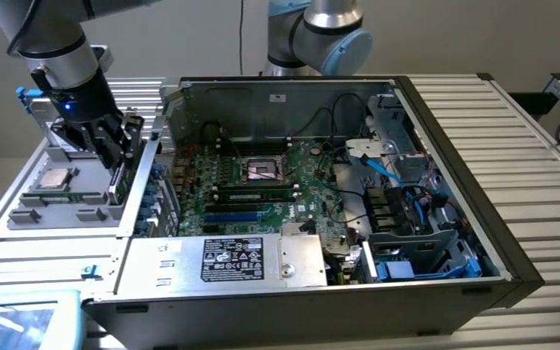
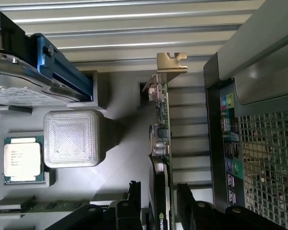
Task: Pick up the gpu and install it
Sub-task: 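Pick up the gpu and move the gpu toward the slot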
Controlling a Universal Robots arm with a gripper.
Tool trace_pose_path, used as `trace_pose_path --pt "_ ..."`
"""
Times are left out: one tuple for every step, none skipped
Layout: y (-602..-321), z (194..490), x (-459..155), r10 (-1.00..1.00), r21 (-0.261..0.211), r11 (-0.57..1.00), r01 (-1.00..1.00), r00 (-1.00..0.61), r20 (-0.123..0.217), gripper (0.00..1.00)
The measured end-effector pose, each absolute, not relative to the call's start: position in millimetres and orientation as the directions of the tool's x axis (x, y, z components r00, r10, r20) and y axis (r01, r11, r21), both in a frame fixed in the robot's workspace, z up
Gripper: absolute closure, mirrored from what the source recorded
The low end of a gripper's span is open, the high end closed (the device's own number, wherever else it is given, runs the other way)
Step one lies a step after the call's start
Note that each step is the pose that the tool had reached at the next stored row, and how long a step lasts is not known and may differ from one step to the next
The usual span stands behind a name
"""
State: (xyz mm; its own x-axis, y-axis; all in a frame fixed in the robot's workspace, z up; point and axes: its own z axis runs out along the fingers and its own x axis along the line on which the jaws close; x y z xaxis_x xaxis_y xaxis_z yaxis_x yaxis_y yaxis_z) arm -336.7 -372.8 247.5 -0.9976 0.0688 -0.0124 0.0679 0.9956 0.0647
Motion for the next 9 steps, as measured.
trace_pose_path --pt "-372.8 246.3 -336.7 0.069 0.065 0.996 0.068 -0.998 -0.012 0.56" --pt "-372.8 244.8 -336.7 0.069 0.065 0.996 0.068 -0.998 -0.012 0.56" --pt "-372.8 243.6 -336.7 0.069 0.065 0.996 0.068 -0.998 -0.012 0.56" --pt "-372.9 243.6 -336.7 0.069 0.064 0.996 0.068 -0.998 -0.012 0.56" --pt "-372.8 243.5 -336.7 0.069 0.065 0.996 0.068 -0.998 -0.012 0.56" --pt "-372.9 243.5 -336.7 0.069 0.065 0.996 0.068 -0.998 -0.012 0.56" --pt "-372.9 243.5 -336.7 0.069 0.064 0.996 0.068 -0.998 -0.012 0.56" --pt "-372.7 243.4 -336.7 0.069 0.065 0.996 0.068 -0.998 -0.012 0.56" --pt "-372.7 243.3 -336.7 0.069 0.065 0.996 0.068 -0.998 -0.012 0.56"
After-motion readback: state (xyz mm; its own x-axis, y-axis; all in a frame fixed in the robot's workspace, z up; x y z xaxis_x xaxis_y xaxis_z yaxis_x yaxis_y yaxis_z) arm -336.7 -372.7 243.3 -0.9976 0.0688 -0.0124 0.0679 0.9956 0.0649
